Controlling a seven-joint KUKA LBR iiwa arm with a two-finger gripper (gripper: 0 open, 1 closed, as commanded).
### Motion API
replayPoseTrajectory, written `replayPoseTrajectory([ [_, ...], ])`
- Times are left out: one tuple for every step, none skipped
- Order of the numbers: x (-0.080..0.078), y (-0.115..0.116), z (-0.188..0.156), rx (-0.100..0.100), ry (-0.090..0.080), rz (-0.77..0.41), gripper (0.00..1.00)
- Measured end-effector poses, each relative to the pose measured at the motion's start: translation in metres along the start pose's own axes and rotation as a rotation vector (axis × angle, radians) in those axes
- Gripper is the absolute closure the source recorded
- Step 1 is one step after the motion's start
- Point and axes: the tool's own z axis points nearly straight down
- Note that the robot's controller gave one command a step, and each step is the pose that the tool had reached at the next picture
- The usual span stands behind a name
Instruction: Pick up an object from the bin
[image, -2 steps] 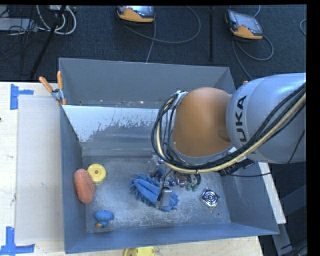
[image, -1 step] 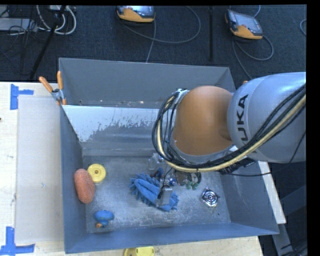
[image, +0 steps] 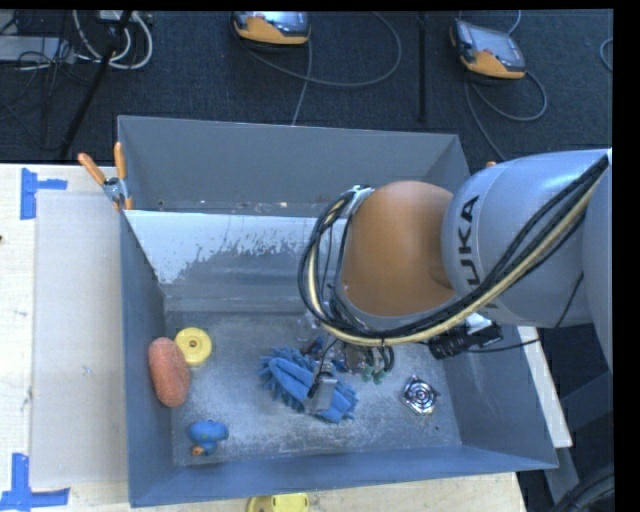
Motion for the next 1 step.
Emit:
replayPoseTrajectory([
  [-0.0030,-0.0137,0.0322,0.002,0.006,0.074,0.00],
])
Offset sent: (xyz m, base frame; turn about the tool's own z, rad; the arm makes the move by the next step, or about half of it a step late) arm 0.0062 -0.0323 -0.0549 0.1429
